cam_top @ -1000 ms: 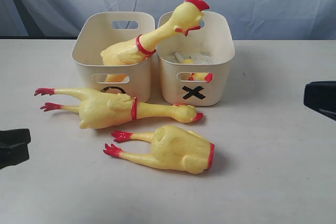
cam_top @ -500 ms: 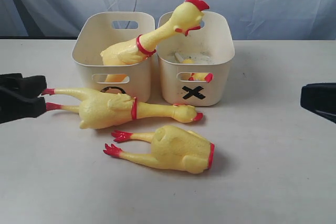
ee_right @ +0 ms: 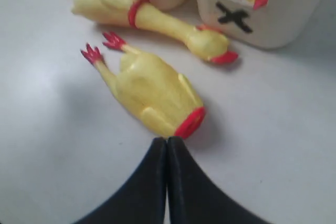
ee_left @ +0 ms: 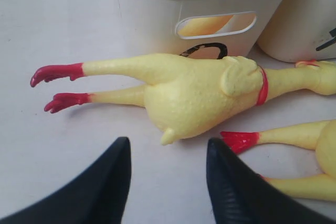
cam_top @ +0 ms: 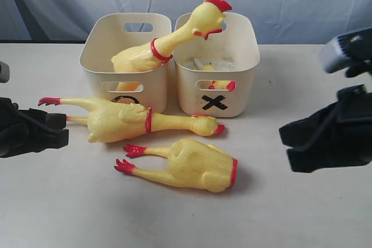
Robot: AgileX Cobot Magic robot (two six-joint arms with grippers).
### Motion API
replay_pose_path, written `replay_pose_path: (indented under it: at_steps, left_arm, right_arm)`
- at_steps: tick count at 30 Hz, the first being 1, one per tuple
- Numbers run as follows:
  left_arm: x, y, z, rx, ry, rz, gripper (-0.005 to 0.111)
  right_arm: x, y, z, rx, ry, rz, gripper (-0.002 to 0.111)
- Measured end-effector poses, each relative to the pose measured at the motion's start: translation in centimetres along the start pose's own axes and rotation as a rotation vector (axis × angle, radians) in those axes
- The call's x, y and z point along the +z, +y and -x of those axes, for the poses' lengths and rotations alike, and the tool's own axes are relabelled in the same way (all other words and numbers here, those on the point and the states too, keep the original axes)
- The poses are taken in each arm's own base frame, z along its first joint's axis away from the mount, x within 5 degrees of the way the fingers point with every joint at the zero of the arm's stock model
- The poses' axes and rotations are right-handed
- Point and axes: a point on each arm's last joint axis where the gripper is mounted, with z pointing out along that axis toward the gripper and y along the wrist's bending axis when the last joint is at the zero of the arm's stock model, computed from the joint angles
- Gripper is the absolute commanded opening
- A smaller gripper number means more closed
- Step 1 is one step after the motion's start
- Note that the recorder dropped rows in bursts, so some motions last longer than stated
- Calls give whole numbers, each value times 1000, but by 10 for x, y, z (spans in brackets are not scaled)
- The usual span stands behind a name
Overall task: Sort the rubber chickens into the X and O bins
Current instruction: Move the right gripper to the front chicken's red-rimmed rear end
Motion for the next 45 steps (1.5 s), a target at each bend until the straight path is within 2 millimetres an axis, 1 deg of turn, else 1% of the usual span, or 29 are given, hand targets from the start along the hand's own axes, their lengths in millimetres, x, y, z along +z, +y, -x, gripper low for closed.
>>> replay_pose_path:
  at_steps: [3, 4, 9, 12, 15, 19, 21, 23, 25, 27, 29, 30, 35, 39, 42, 45]
  left_arm:
    - [0, 0, 0, 0, 0, 0, 44]
    - [0, 0, 0, 0, 0, 0, 44]
    - [0, 0, 0, -7, 0, 0, 44]
    - [0, 0, 0, -7, 0, 0, 44]
    - [0, 0, 0, -16, 0, 0, 44]
    - [0, 0, 0, -16, 0, 0, 44]
    - [0, 0, 0, -16, 0, 0, 44]
    - [0, 0, 0, -16, 0, 0, 44]
    - [0, 0, 0, -16, 0, 0, 44]
    - [0, 0, 0, -16, 0, 0, 44]
    - [0, 0, 0, -16, 0, 0, 44]
    - [0, 0, 0, -16, 0, 0, 44]
    - [0, 0, 0, -16, 0, 0, 44]
    - [0, 0, 0, -18, 0, -1, 44]
    - [0, 0, 0, -18, 0, -1, 44]
    - [0, 0, 0, -18, 0, -1, 44]
  right_arm:
    - [33, -8, -3, 50, 129, 7, -1]
    - [41, -10, -2, 71, 150, 10, -1]
    - [86, -15, -6, 358, 233, 43, -1]
    - [108, -19, -11, 489, 266, 44, -1]
    - [120, -22, -16, 555, 288, 32, -1]
    - [127, -24, -19, 581, 304, 23, 0]
    - [128, -25, -19, 585, 306, 19, 6]
    - [130, -27, -20, 588, 303, 11, 19]
    - [131, -30, -21, 599, 304, 1, 36]
    - [131, -35, -22, 614, 311, -6, 56]
    - [131, -40, -24, 626, 327, -9, 69]
    - [130, -43, -25, 625, 335, -8, 72]
    - [124, -52, -28, 550, 374, 49, 72]
    - [123, -56, -25, 548, 338, 141, 72]
    - [128, -56, -25, 597, 295, 225, 72]
    - [137, -56, -32, 629, 283, 272, 72]
